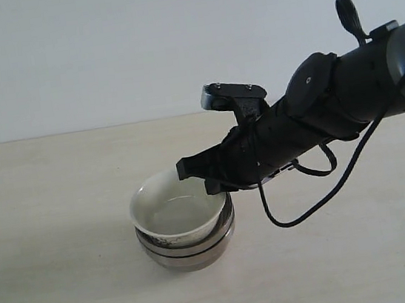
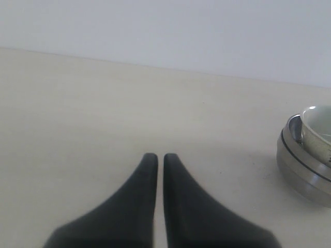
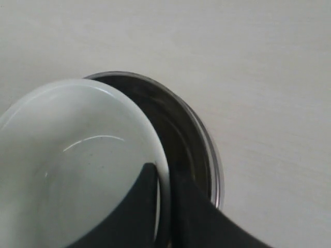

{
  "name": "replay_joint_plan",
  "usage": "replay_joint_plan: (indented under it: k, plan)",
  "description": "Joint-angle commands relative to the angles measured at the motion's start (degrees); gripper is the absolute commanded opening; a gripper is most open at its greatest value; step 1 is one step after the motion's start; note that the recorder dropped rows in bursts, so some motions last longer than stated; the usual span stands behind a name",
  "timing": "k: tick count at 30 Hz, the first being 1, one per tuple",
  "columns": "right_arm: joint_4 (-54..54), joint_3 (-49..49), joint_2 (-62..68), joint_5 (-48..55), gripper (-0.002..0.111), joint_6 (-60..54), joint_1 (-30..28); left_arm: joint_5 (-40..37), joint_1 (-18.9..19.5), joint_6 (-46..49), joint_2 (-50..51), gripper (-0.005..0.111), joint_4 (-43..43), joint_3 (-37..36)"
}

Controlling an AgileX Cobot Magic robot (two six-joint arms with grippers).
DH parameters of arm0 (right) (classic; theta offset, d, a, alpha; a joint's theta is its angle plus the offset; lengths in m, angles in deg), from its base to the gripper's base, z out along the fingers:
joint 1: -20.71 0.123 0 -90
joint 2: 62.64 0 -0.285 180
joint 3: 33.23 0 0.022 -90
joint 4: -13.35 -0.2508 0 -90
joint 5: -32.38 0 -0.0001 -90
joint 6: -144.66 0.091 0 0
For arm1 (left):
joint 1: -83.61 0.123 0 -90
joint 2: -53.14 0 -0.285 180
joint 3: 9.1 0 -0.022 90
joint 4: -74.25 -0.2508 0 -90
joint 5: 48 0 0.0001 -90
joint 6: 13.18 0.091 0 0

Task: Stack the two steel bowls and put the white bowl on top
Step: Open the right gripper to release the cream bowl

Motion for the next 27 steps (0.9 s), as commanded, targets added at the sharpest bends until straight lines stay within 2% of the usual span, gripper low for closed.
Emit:
replay_joint_plan:
  k: [1,27]
  plan:
    - [-0.1,0.0,-0.2,-0.5,0.000,-0.6,0.0,0.2,0.2,0.2,-0.2,0.004,0.2,-0.2]
    - [0.0,0.0,1.4,-0.6,0.000,-1.7,0.0,0.2,0.2,0.2,-0.2,0.004,0.2,-0.2]
